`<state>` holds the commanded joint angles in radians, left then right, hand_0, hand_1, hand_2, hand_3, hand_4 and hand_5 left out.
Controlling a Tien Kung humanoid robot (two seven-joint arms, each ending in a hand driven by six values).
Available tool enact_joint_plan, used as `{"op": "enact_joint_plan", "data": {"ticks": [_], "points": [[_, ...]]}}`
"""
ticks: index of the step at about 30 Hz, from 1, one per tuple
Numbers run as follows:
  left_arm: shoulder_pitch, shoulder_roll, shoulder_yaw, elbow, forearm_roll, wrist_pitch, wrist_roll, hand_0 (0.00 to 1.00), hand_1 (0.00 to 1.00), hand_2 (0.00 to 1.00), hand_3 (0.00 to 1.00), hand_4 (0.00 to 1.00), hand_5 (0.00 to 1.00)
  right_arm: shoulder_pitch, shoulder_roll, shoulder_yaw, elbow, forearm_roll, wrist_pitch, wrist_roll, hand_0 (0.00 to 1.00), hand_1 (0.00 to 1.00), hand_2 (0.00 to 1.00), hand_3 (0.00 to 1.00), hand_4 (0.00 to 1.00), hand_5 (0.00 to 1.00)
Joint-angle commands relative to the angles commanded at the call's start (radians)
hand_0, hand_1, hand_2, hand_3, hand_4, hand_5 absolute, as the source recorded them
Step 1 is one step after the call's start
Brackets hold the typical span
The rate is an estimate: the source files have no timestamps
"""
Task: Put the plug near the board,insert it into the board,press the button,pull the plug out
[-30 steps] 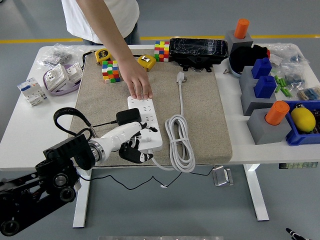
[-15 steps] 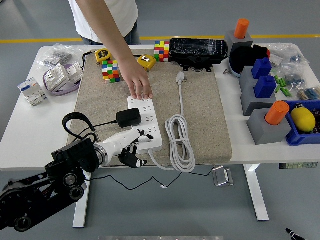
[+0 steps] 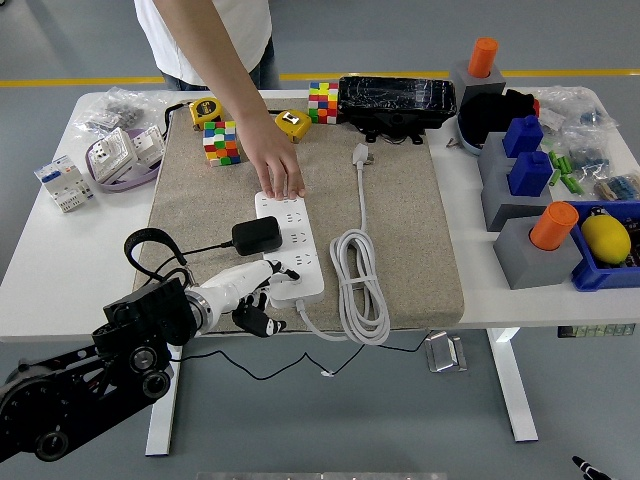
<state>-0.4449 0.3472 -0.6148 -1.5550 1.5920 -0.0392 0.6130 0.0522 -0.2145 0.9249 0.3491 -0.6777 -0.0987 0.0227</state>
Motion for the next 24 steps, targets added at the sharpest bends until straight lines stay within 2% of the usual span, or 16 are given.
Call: {"op": "enact_joint_plan", "data": {"ticks": [8, 11, 12, 17, 18, 23, 24], "points": [[0.002, -0.001, -0.003, -0.004, 0.000, -0.002, -0.004, 0.074, 0.085, 0.162, 0.830, 0.782, 0.002, 0.000, 0.001, 0.003, 0.001, 0.000, 0.000, 0.001, 0.611, 0.638, 0.642, 0.552, 0.950, 0.482], [0.002, -0.001, -0.014, -0.006, 0.002, 0.013, -0.028, 0.074, 0.085, 0.162, 0.830, 0.782, 0.002, 0.001, 0.001, 0.004, 0.000, 0.000, 0.000, 0.000, 0.611, 0.638, 0.642, 0.552, 0.950, 0.482], [0.004, 0.000, -0.021, -0.007, 0.001, 0.025, -0.045, 0.092, 0.096, 0.188, 0.753, 0.560, 0.002, 0.000, 0.001, 0.006, 0.001, -0.001, 0.000, 0.001, 0.610, 0.639, 0.642, 0.552, 0.950, 0.483], [0.014, 0.002, -0.056, 0.002, -0.068, 0.098, -0.156, 0.092, 0.096, 0.188, 0.753, 0.560, 0.002, -0.002, 0.002, 0.003, 0.000, 0.000, 0.000, 0.000, 0.610, 0.639, 0.642, 0.552, 0.950, 0.483], [0.015, 0.001, -0.059, 0.007, -0.080, 0.118, -0.179, 0.170, 0.139, 0.270, 0.605, 0.732, 0.210, -0.001, 0.002, 0.003, 0.000, 0.000, 0.000, 0.000, 0.610, 0.638, 0.642, 0.552, 0.951, 0.482], [0.023, -0.006, -0.073, 0.047, -0.158, 0.234, -0.303, 0.170, 0.139, 0.270, 0.605, 0.732, 0.210, -0.001, 0.002, 0.000, 0.000, 0.000, 0.000, 0.001, 0.610, 0.638, 0.642, 0.552, 0.951, 0.482], [0.024, -0.008, -0.074, 0.056, -0.185, 0.264, -0.336, 0.242, 0.228, 0.314, 0.520, 0.752, 0.260, 0.000, 0.002, -0.001, 0.000, 0.000, 0.000, 0.001, 0.611, 0.639, 0.642, 0.552, 0.950, 0.483]]}}
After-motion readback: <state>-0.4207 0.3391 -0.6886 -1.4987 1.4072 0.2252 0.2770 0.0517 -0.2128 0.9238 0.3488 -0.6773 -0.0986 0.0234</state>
